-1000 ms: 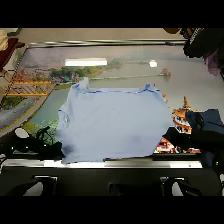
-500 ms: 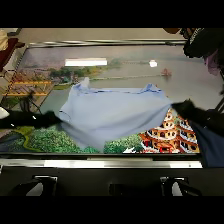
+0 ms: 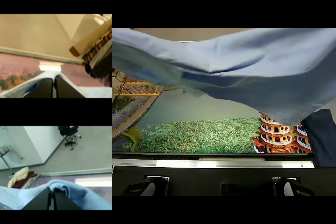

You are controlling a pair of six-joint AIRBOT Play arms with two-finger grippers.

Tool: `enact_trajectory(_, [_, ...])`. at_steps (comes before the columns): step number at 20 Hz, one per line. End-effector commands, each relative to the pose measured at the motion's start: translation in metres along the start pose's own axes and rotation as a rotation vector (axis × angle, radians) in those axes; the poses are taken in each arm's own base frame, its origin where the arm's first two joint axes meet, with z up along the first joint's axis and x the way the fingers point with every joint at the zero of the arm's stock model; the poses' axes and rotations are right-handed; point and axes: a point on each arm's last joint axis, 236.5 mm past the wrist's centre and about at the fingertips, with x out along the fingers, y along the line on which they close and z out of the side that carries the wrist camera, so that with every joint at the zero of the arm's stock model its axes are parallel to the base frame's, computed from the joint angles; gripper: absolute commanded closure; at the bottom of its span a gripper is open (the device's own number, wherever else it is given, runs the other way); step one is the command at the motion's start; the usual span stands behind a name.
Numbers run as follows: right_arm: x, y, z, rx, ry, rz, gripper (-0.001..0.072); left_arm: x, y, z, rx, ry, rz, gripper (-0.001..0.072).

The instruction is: Fold the clothes and pants, and hang the long-sleeved shirts on hangers.

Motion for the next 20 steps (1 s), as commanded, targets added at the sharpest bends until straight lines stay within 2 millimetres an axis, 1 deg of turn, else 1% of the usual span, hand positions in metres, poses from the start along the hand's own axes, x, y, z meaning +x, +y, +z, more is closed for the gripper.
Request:
enact_trajectory(1, [-0.053,0.081,0.048,0.028,-0.177,0.066,0.0677,-0.08,-0.008,0.063,0.067,-0.249,0.136,0.0692])
enact_trajectory(2, [-0.059,0.086,0.057,0.079,-0.215,0.071,0.0677,-0.088,-0.001,0.066,0.084,-0.268,0.181,0.0692])
enact_trajectory(3, [-0.061,0.085,0.061,0.1,-0.231,0.063,0.0677,-0.09,0.005,0.067,0.097,-0.272,0.214,0.0692])
enact_trajectory(4, [-0.057,0.075,0.058,0.096,-0.217,0.031,0.0677,-0.086,0.011,0.065,0.102,-0.26,0.229,0.0692])
enact_trajectory(5, [-0.048,0.058,0.051,0.104,-0.17,-0.014,0.0677,-0.075,0.019,0.059,0.097,-0.228,0.239,0.0692])
enact_trajectory(6, [-0.035,0.035,0.038,0.135,-0.096,-0.063,0.0676,-0.06,0.03,0.05,0.116,-0.176,0.257,0.0692])
enact_trajectory(7, [-0.019,0.011,0.021,0.186,-0.003,-0.101,0.0676,-0.038,0.047,0.034,0.145,-0.097,0.282,0.0692])
enact_trajectory(8, [-0.002,-0.016,-0.002,0.245,0.112,-0.136,0.0676,-0.012,0.067,0.013,0.144,-0.009,0.305,0.0692])
enact_trajectory(10, [0.029,-0.075,-0.049,0.365,0.328,-0.201,0.0676,0.044,0.108,-0.038,0.145,0.183,0.329,0.0692])
enact_trajectory(12, [0.059,-0.133,-0.098,0.44,0.499,-0.239,0.0675,0.106,0.147,-0.109,0.105,0.389,0.335,0.0691])
enact_trajectory(13, [0.074,-0.161,-0.126,0.483,0.571,-0.273,0.0675,0.132,0.163,-0.146,0.089,0.482,0.335,0.0692])
enact_trajectory(14, [0.092,-0.185,-0.163,0.495,0.658,-0.298,0.0675,0.158,0.178,-0.185,0.069,0.574,0.336,0.0691])
enact_trajectory(16, [0.123,-0.233,-0.241,0.465,0.812,-0.394,0.0675,0.204,0.199,-0.254,0.044,0.703,0.33,0.0691])
enact_trajectory(17, [0.138,-0.259,-0.277,0.432,0.863,-0.456,0.0675,0.224,0.207,-0.283,0.04,0.738,0.325,0.0691])
enact_trajectory(19, [0.172,-0.302,-0.33,0.401,0.882,-0.541,0.0675,0.26,0.219,-0.338,0.01,0.782,0.326,0.0692])
enact_trajectory(20, [0.191,-0.319,-0.348,0.43,0.849,-0.557,0.0675,0.274,0.225,-0.363,-0.017,0.794,0.334,0.0691])
